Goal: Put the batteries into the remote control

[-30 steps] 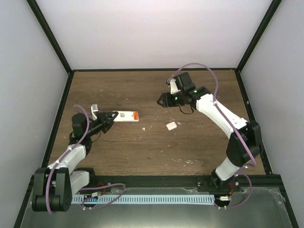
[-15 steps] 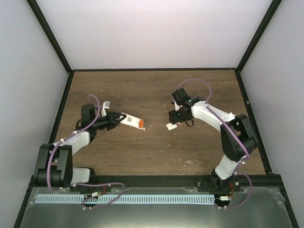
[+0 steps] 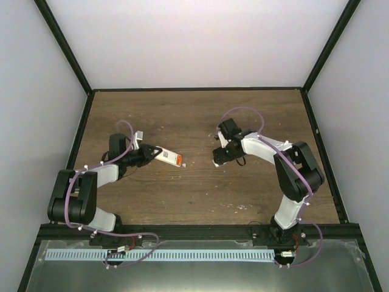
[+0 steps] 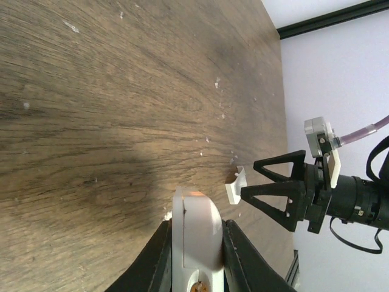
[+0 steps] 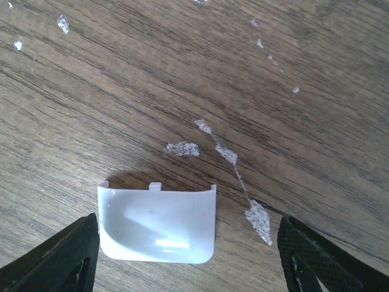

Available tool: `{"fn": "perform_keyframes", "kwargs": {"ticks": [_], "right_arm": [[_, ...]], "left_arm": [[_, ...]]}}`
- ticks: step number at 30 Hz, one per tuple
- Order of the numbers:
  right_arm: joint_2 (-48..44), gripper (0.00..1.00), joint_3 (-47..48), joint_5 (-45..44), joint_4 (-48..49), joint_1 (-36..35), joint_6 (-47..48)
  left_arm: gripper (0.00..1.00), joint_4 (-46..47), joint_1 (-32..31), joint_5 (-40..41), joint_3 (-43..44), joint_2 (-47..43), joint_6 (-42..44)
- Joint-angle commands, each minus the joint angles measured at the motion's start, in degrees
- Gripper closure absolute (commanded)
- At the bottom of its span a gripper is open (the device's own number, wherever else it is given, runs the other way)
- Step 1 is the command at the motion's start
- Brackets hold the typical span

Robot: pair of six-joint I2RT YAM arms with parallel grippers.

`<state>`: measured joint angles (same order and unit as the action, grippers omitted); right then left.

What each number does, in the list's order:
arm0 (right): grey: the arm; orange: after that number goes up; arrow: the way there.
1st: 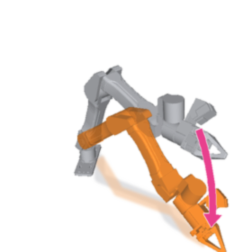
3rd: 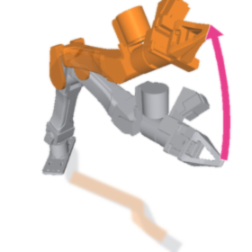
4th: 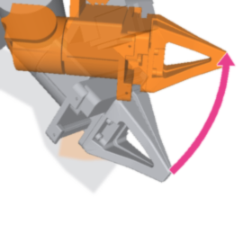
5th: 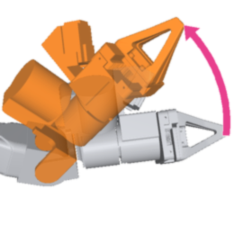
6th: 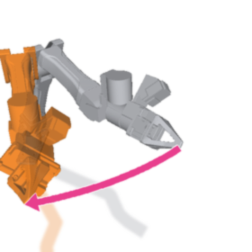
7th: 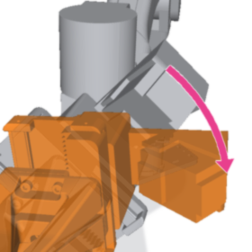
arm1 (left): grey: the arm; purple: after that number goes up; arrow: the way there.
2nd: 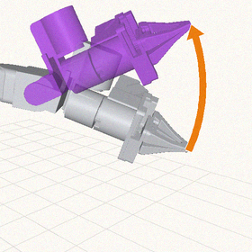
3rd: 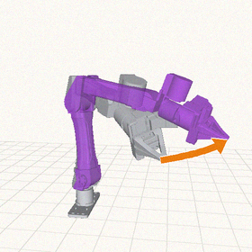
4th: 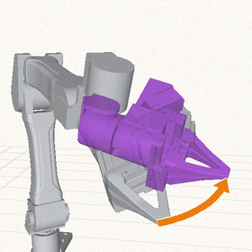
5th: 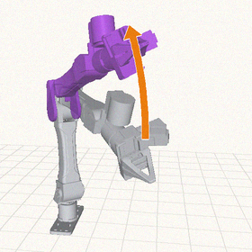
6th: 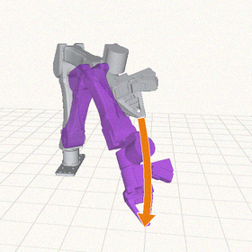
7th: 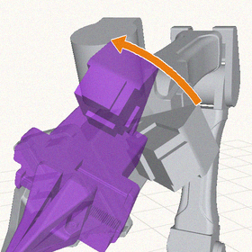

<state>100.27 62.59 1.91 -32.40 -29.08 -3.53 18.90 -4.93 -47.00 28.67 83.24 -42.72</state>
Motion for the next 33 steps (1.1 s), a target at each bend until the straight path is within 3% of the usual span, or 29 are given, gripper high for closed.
{"fn": "perform_keyframes", "kwargs": {"ticks": [1,14,33], "right_arm": [[1.5,0.27,0.9,2.0,1.4,-0.3,2.1],[3.5,0.27,0.2,4.0,2.5,-0.5,4.5],[4.5,0.55,-1.6,4.0,2.4,-1.5,8.1]], "left_arm": [[1.00,3.9,-0.4,0.2,1.1,1.9,2.3],[1.00,7.8,-0.9,-0.3,-0.3,4.5,3.0],[1.00,7.1,-1.6,-3.7,0.0,9.8,7.6]]}}
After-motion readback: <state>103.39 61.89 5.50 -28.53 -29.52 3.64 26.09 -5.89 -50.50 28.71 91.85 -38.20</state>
